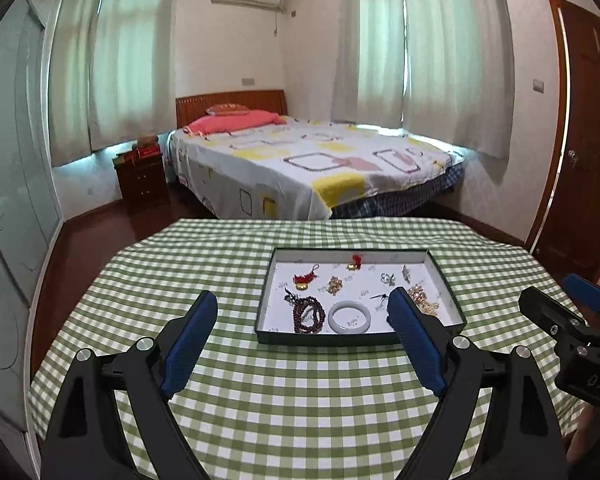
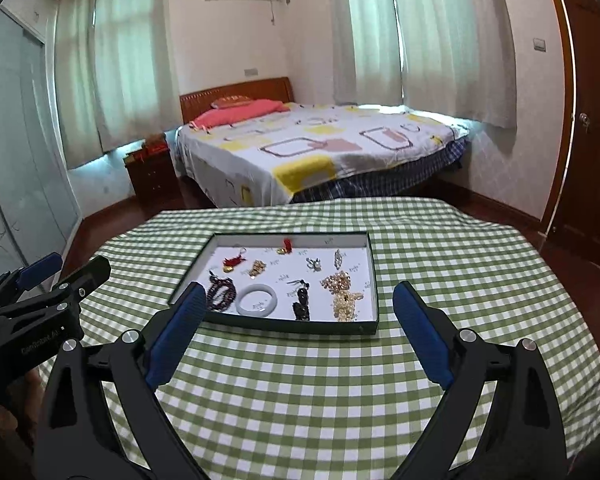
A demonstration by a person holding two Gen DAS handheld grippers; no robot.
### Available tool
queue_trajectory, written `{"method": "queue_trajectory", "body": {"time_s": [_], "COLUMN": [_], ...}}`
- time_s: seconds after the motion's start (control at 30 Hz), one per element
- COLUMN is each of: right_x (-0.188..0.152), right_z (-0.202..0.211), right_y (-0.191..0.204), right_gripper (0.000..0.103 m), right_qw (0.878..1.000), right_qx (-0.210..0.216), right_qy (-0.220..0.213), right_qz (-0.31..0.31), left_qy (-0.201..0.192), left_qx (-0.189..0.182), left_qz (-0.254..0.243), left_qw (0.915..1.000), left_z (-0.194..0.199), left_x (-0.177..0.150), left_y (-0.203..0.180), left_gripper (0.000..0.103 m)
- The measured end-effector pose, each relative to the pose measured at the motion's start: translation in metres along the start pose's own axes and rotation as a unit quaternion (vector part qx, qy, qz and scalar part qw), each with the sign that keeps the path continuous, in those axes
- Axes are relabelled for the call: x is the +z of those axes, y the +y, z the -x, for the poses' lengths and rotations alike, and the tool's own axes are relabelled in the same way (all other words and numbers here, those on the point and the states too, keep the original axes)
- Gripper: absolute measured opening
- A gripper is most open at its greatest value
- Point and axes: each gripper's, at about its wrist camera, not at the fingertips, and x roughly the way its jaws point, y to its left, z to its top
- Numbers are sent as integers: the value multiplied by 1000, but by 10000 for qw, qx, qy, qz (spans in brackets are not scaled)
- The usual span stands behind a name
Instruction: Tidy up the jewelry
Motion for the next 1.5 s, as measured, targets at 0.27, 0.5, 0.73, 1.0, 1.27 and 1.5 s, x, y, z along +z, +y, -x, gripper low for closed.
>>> {"method": "queue_trajectory", "body": {"time_s": [0.27,0.5,0.73,1.0,1.27,1.5], "right_x": [5,4,-1,-3,-3,-4], "right_z": [55,88,96,98,97,98], "right_y": [12,21,24,24,24,24], "right_gripper": [95,95,95,95,95,95], "right_qw": [9991,9976,9974,9974,9974,9974], "right_qx": [52,105,116,105,105,104], "right_qy": [-382,-629,-651,-652,-655,-651], "right_qz": [163,280,295,295,294,287], "left_qy": [-308,-518,-580,-562,-557,-553], "left_qx": [22,63,61,17,22,33], "left_qz": [21,92,167,146,206,211], "left_qw": [9995,9986,9982,9983,9982,9982], "left_z": [48,76,82,84,84,83], "left_x": [0,-4,-6,-10,-11,-12], "left_y": [9,18,23,22,25,26], "left_gripper": [84,85,85,85,85,85]}}
